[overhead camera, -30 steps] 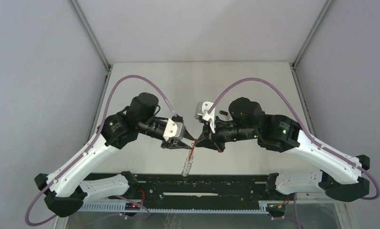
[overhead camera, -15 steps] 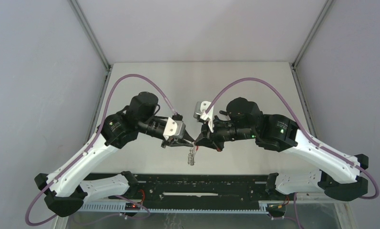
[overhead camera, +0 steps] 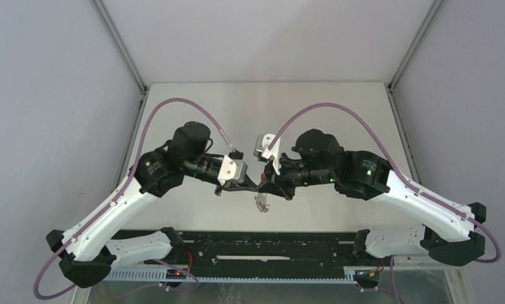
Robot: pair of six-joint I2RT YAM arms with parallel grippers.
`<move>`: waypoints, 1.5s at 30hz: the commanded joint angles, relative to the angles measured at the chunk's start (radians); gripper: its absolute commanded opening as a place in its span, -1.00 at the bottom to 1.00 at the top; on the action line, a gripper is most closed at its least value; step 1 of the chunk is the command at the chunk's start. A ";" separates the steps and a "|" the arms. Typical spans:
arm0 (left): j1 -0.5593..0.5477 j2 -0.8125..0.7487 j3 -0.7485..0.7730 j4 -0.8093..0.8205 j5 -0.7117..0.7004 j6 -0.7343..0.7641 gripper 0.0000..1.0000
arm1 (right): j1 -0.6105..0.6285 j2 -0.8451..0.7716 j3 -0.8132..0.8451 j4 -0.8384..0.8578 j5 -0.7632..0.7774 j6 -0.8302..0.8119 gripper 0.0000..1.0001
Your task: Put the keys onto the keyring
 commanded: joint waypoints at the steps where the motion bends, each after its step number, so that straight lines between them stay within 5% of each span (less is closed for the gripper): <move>1: -0.005 -0.001 0.024 -0.001 -0.020 0.046 -0.99 | -0.011 -0.006 0.022 0.045 -0.010 -0.001 -1.00; 7: -0.005 -0.004 0.001 -0.033 -0.042 0.093 -0.99 | -0.024 -0.033 0.011 0.057 -0.030 -0.001 -1.00; 12: -0.005 0.004 0.007 -0.033 -0.041 0.082 -0.72 | -0.030 -0.034 0.006 0.047 -0.052 -0.005 -1.00; 17: -0.005 0.005 0.018 -0.028 -0.032 0.077 -0.68 | -0.032 -0.022 0.006 0.041 -0.059 -0.005 -1.00; 24: -0.005 -0.001 0.009 0.034 -0.049 0.031 -0.97 | -0.033 -0.020 0.005 0.041 -0.068 -0.011 -1.00; 30: 0.000 -0.003 0.001 0.085 -0.061 -0.027 -0.99 | -0.036 -0.025 0.003 0.045 -0.075 -0.013 -1.00; 32: 0.006 -0.013 -0.022 0.114 -0.052 -0.075 -0.99 | -0.045 -0.050 -0.016 0.073 -0.077 -0.007 -0.82; 36: 0.023 -0.055 -0.085 0.227 -0.021 -0.151 -0.99 | -0.077 -0.171 -0.115 0.215 -0.085 0.009 -0.10; 45: 0.027 -0.175 -0.236 0.522 0.050 -0.148 -0.99 | -0.124 -0.444 -0.448 0.606 -0.157 -0.035 0.01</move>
